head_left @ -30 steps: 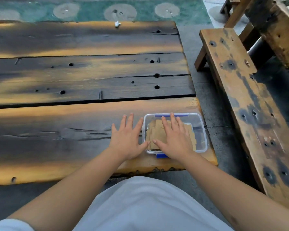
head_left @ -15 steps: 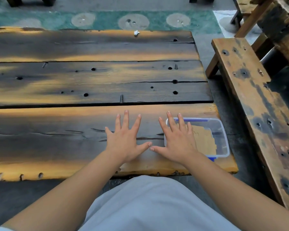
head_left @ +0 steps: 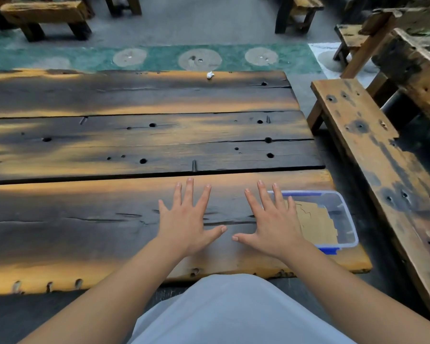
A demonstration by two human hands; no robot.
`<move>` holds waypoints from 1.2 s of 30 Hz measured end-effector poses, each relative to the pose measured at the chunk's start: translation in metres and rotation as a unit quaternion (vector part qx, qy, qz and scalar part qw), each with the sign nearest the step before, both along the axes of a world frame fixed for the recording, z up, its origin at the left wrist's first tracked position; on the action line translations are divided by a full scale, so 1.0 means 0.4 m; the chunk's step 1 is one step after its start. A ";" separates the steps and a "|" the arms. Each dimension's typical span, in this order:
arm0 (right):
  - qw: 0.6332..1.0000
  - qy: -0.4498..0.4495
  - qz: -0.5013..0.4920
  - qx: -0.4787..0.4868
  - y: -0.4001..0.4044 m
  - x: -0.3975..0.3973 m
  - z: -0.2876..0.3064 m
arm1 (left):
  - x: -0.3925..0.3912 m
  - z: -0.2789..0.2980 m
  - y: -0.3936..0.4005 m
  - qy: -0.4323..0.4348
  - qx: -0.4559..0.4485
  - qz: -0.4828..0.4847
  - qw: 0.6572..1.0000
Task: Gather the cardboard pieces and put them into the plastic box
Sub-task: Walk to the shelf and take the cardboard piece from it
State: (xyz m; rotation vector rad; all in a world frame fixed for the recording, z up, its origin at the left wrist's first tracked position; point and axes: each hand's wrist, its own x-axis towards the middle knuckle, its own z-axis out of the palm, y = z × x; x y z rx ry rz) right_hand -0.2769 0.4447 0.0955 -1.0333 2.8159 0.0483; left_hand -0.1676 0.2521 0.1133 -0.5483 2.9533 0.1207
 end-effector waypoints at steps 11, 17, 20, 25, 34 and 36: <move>0.997 0.000 -0.069 -0.029 -0.031 0.060 0.039 | -0.031 0.013 -0.049 -0.007 0.027 -0.095 0.995; 0.993 0.000 -0.114 -0.041 -0.020 0.095 0.061 | -0.060 0.034 -0.022 0.001 0.054 -0.140 0.989; 0.988 0.000 -0.145 -0.045 0.014 0.102 0.073 | -0.082 0.050 0.008 0.015 0.062 -0.166 0.984; 0.979 0.020 -0.197 -0.058 0.099 0.116 0.090 | -0.120 0.074 0.091 0.033 0.065 -0.209 0.975; 0.959 0.035 -0.275 -0.066 0.318 0.121 0.095 | -0.188 0.099 0.296 0.047 0.058 -0.278 0.958; 0.951 0.033 -0.298 -0.072 0.385 0.125 0.100 | -0.204 0.102 0.368 0.055 0.044 -0.304 0.950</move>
